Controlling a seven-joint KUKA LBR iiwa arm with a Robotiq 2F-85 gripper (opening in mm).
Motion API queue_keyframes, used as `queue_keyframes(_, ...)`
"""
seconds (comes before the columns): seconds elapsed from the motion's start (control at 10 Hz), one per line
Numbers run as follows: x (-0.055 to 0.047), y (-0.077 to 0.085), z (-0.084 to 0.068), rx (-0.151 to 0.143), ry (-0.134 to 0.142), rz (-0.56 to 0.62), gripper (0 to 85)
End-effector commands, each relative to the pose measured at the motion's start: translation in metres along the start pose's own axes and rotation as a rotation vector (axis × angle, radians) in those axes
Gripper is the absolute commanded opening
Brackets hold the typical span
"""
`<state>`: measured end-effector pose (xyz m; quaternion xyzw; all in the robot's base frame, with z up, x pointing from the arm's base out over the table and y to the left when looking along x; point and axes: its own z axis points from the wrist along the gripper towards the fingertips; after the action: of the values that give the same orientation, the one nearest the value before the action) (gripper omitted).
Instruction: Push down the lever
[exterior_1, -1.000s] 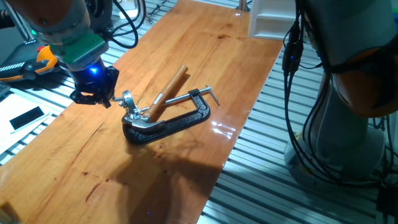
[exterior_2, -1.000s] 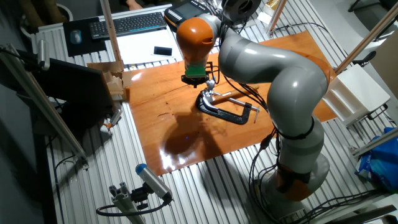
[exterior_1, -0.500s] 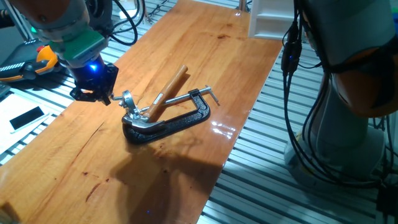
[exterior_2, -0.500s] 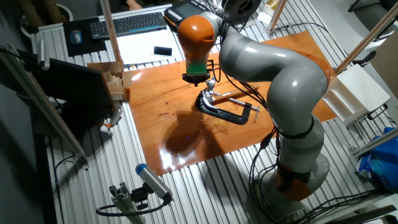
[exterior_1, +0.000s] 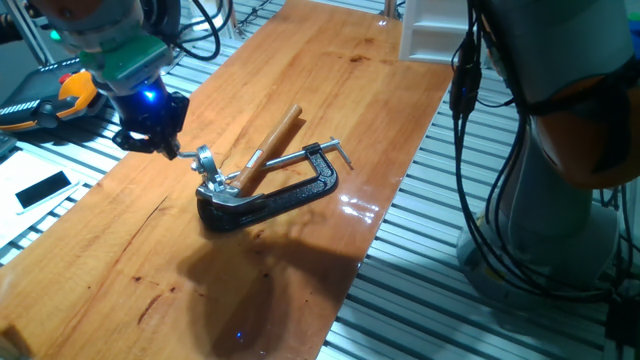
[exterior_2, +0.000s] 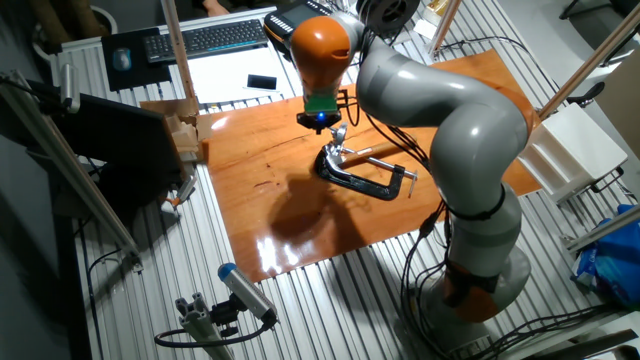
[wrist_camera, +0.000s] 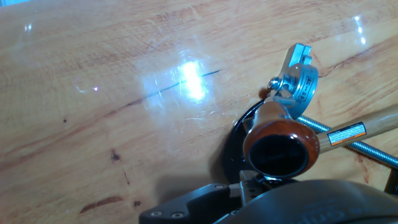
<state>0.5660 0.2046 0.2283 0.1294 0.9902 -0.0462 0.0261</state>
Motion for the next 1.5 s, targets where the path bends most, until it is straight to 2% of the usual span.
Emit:
queue_keyframes(0.0,-0.001,-0.001,-0.001,-0.003,0.003,0.002,0.0)
queue_keyframes(0.9,-0.025,-0.015,-0.010,-0.024,0.026,-0.008,0.0)
queue_keyframes(1.4,-0.033,-0.021,-0.012,-0.031,0.034,-0.013,0.0)
